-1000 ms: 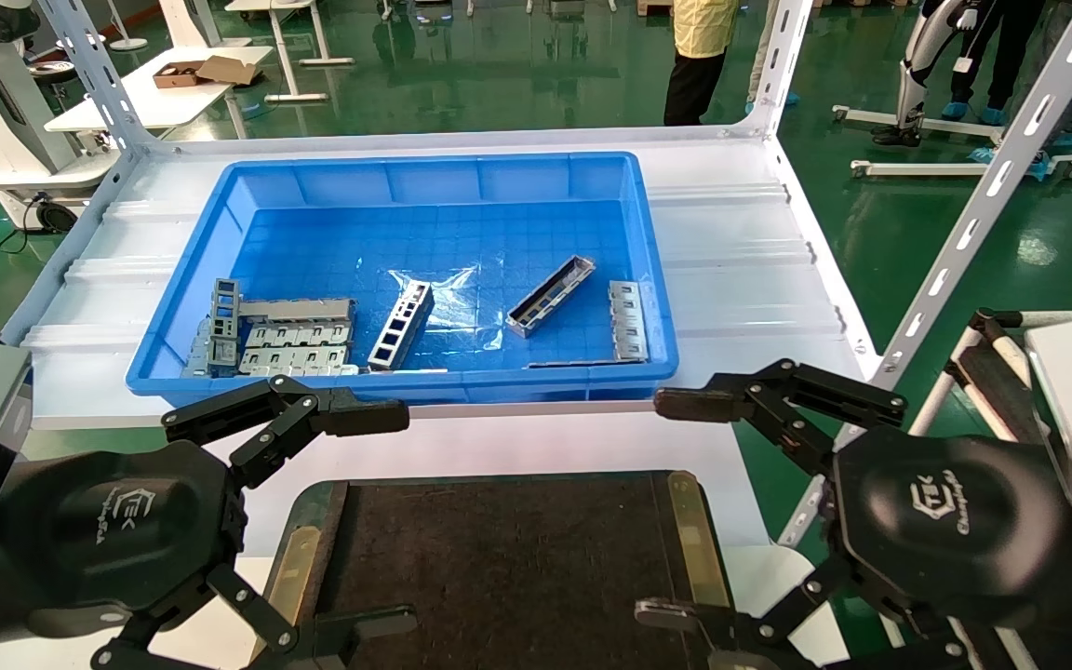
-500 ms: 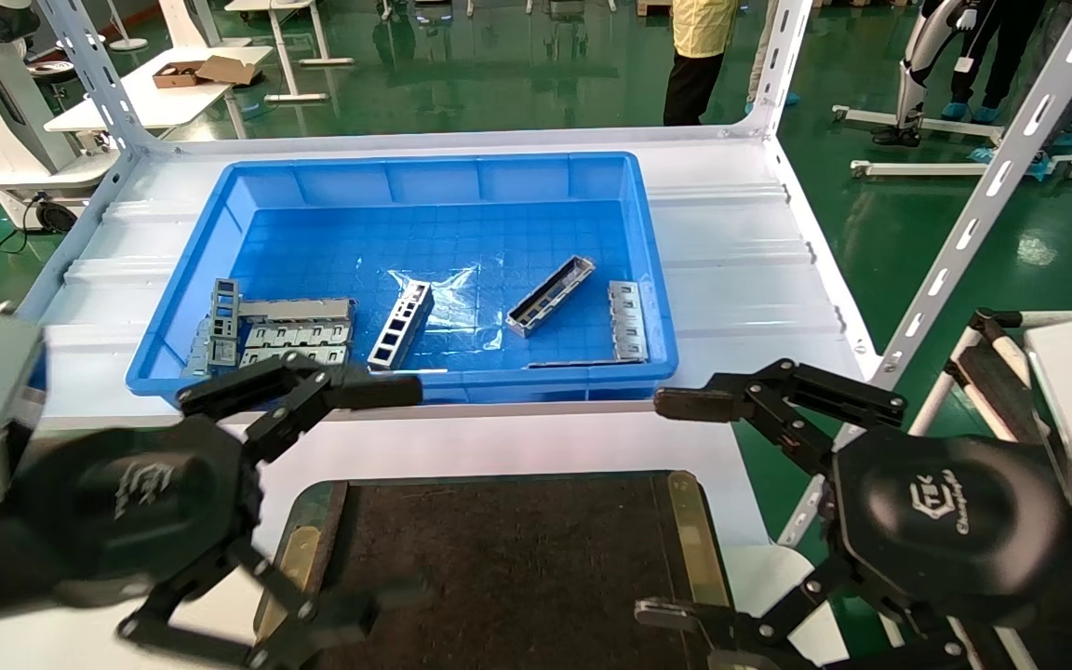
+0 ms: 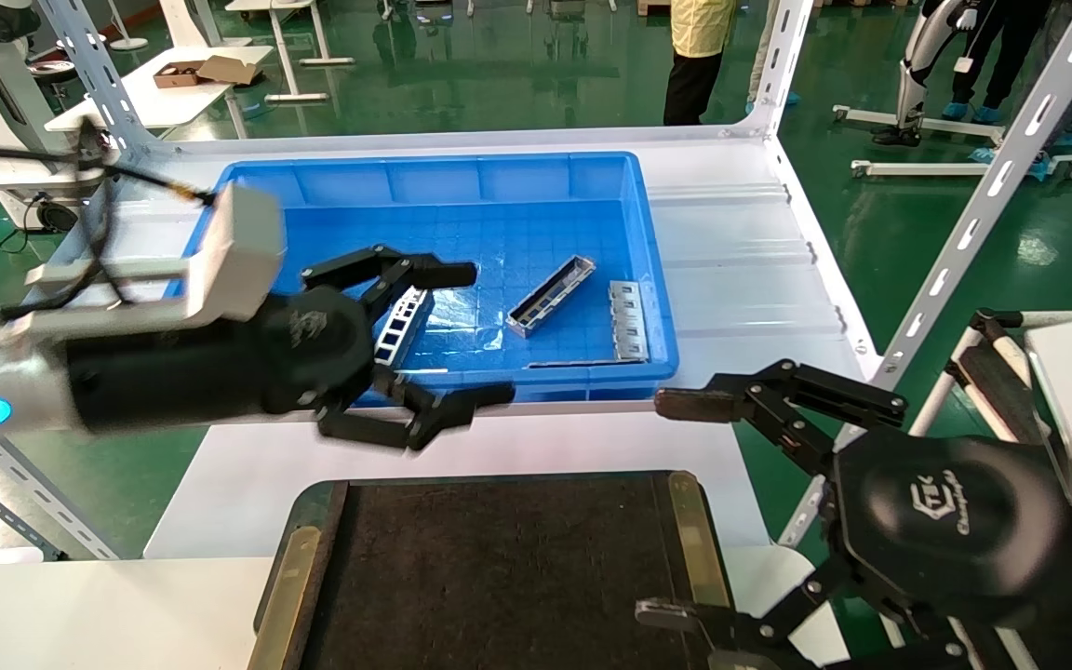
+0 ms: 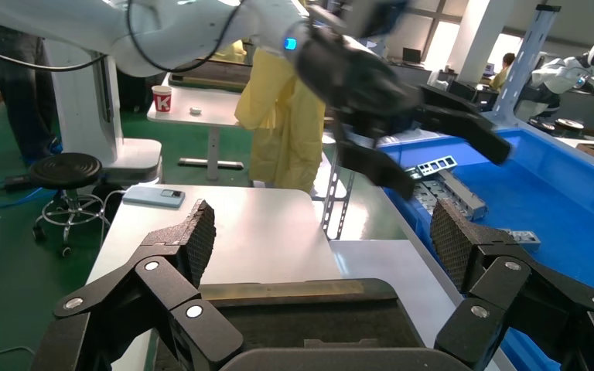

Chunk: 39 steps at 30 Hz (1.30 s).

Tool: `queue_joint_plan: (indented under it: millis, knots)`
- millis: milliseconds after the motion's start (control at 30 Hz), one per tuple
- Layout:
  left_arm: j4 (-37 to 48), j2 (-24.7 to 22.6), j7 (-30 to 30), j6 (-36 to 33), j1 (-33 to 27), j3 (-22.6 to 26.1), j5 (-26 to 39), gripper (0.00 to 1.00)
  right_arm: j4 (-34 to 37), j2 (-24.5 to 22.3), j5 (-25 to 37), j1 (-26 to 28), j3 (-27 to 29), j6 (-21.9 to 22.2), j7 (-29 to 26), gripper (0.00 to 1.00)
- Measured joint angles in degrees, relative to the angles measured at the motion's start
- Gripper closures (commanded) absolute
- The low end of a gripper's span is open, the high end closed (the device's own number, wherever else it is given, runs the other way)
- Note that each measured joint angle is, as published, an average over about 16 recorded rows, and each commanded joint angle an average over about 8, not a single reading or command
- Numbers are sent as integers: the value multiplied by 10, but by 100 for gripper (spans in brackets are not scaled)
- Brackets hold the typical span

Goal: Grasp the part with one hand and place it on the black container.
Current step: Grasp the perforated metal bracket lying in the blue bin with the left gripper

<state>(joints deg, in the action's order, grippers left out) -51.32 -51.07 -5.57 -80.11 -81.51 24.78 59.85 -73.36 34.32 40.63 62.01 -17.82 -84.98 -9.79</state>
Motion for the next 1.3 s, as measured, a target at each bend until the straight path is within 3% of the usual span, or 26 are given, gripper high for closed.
queue_joint_plan:
  millis: [333,700,967,1300]
  knots:
    - [204,-112,49,55,-99,43,82,0,0,0,0,0,0,0,0,0]
    - [380,-226,98,164,-157,58,116,0,0,0,0,0,0,0,0,0]
    - [421,-266,108,243,-161,70,119,0,0,0,0,0,-1,0,0,0]
    - [390,-274,74,311,-139,115,114,0,0,0,-1,0,-1,0,0,0]
